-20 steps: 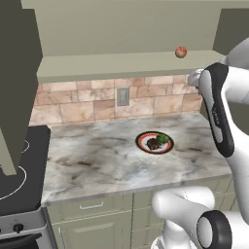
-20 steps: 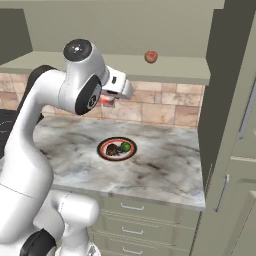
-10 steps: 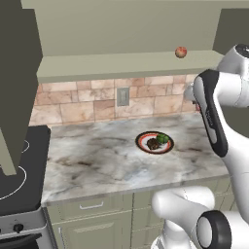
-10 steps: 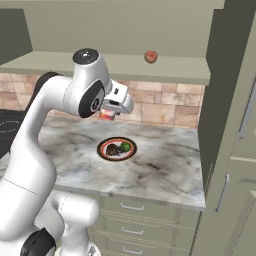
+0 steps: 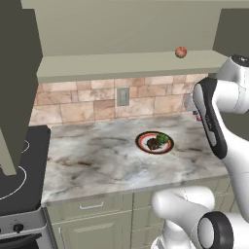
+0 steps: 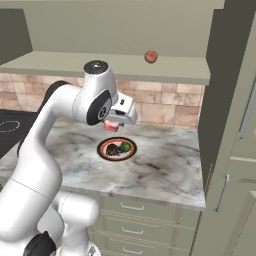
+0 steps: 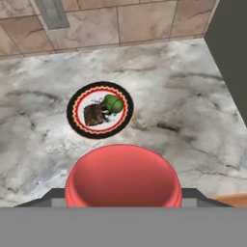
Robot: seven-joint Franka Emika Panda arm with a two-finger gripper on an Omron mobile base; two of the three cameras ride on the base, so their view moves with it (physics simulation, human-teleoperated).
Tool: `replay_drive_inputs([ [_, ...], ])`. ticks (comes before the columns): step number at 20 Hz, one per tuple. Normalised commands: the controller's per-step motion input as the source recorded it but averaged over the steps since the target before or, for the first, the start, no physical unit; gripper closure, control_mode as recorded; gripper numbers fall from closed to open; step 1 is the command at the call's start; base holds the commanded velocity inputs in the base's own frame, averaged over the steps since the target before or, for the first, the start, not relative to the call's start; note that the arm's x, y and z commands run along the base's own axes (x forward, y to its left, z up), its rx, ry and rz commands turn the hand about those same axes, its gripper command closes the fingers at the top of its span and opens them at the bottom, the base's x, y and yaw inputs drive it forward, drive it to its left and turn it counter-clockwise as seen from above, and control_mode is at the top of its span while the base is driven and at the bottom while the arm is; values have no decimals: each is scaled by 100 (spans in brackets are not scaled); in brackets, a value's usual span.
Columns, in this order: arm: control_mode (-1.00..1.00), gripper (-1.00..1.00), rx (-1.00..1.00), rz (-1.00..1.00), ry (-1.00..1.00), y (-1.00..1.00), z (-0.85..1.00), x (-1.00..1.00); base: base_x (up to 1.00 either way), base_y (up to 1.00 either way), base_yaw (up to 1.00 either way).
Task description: Pick the avocado and bread from the counter and place them on the plate. Then pick the jam from the cabinet and place it next to the plate. Lastly close the cabinet door.
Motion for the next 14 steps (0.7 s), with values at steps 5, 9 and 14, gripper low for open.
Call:
replay_drive_inputs([
  [5, -100, 100, 0, 7, -6, -15, -42, 0, 0, 0, 0],
  [9, -100, 100, 0, 8, -4, -8, -37, 4, 0, 0, 0],
  [14, -100, 100, 0, 10, 0, -4, -24, 20, 0, 0, 0],
])
